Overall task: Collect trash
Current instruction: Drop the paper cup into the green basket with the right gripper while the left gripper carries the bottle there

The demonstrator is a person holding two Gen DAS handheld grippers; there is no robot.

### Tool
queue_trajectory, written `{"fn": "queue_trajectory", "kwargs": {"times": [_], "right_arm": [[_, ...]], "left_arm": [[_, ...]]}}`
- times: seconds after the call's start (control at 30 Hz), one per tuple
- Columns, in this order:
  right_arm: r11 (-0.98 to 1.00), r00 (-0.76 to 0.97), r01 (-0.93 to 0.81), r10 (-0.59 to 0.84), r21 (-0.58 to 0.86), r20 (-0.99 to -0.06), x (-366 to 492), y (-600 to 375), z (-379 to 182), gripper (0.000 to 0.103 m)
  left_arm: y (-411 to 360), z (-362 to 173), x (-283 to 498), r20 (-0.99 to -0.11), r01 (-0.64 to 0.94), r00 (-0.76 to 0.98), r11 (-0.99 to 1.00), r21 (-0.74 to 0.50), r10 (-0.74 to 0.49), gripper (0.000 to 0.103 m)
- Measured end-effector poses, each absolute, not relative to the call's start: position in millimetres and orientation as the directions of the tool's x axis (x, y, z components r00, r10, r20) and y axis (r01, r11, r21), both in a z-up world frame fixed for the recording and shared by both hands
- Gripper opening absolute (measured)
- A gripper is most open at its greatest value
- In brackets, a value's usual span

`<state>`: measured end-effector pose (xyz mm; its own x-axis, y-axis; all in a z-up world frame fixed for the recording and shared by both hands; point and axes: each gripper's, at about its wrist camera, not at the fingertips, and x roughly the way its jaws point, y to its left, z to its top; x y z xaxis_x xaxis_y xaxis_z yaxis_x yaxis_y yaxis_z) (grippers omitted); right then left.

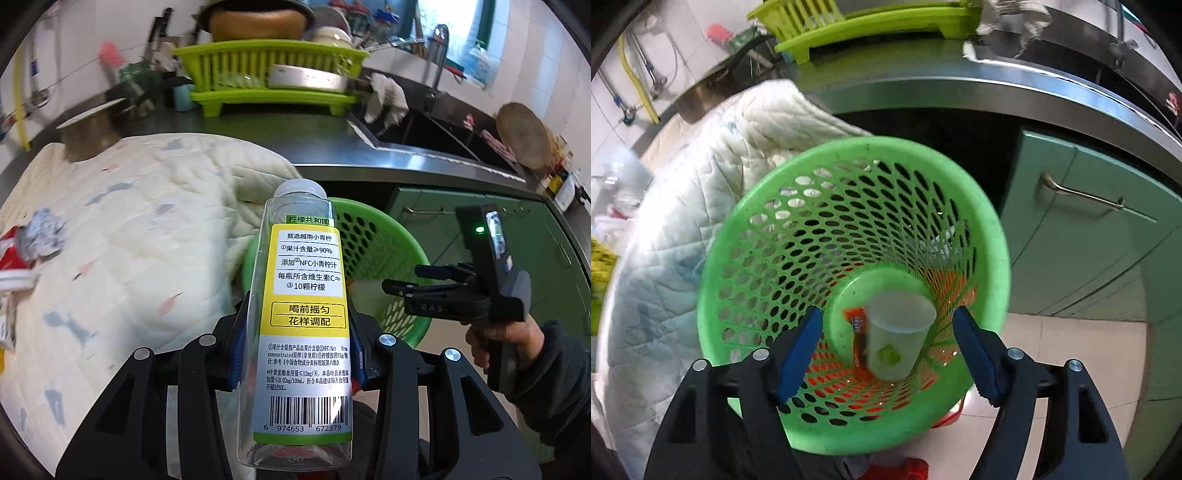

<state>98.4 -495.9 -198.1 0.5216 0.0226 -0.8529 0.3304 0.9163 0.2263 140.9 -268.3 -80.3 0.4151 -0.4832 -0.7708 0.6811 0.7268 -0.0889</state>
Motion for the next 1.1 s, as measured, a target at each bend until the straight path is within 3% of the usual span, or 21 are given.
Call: {"fn": "queue_trajectory", "kwargs": {"times": [0.2, 0.7, 1.1], "right_arm": [[0.906, 0.598, 0.324, 0.028, 0.273, -0.801, 65.0, -502.1, -174.1, 0.076], [0.892, 0.667, 0.316, 0.034, 0.323, -0.744, 17.9, -500.7, -159.0, 0.078], [0.889, 0.657, 0.314, 0.051, 0.335, -0.752, 13.0, -496.0, -165.2, 0.078]], "left_arm": [[-309.1, -106.6, 146.9, -0.817, 0.709, 0.359, 0.701, -0.076, -0.452, 0.043], [-370.6, -185.8, 168.3, -0.932, 0.702, 0.211, 0.709, -0.065, -0.294, 0.044], [-364.8, -194.9, 170.9, -0.936, 0.681, 0.203, 0.728, -0.074, -0.286, 0.047]]}}
